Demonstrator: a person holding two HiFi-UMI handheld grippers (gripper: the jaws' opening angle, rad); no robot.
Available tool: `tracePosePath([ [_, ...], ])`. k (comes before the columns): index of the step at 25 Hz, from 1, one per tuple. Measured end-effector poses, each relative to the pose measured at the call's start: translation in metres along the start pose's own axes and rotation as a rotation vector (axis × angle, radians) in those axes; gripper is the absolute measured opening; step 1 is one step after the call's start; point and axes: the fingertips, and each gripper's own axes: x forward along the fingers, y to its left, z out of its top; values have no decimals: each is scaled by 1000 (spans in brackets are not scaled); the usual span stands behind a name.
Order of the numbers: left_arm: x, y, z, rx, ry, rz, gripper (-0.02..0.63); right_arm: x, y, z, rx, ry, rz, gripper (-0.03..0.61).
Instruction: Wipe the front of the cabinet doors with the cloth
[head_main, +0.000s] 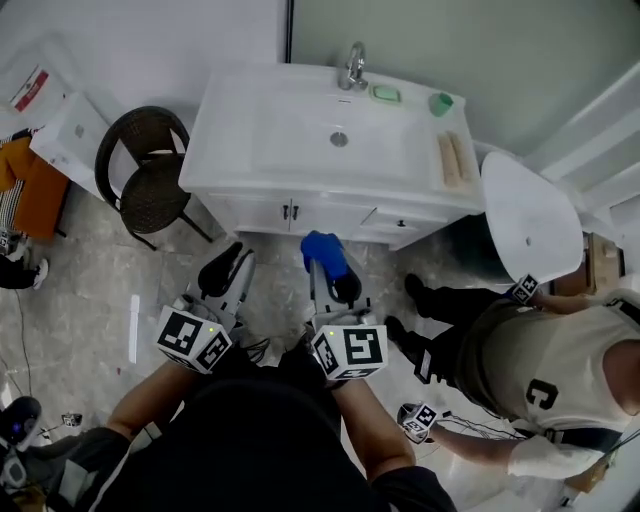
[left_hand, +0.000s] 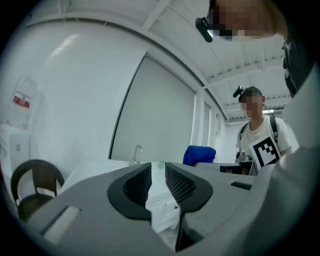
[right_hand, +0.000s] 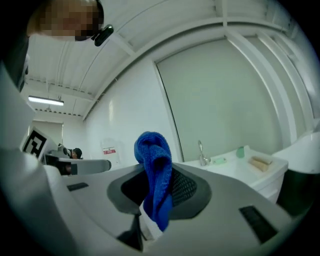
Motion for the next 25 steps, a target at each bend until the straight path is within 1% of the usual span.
tracePosePath([
  [2, -11, -8, 28, 71, -42, -24, 87, -10, 8, 23, -59, -46, -34, 80],
  [4, -20, -12, 50, 123, -85, -49, 87, -17, 17, 42, -104, -88, -65, 81],
  [6, -28, -11, 66, 155, -124, -69, 87, -19, 31, 59, -140, -128, -80, 80],
  [8, -39, -7, 73, 162, -146, -86, 87, -22, 50, 66, -163, -149, -84, 80],
  [10, -49, -2, 74, 160, -149, -95, 87, -27, 66, 66, -197, -161, -97, 81],
  [13, -58, 9, 71, 153, -137, -89, 87, -31, 81, 64, -237, -173, -123, 80],
  [16, -60, 18, 66, 146, -117, -84, 87, -28, 87, 58, -226, -172, -130, 80],
  [19, -58, 17, 64, 149, -106, -91, 87, -27, 87, 56, -223, -166, -130, 81],
  [25, -43, 9, 60, 153, -89, -90, 87, -24, 79, 54, -210, -141, -99, 81],
])
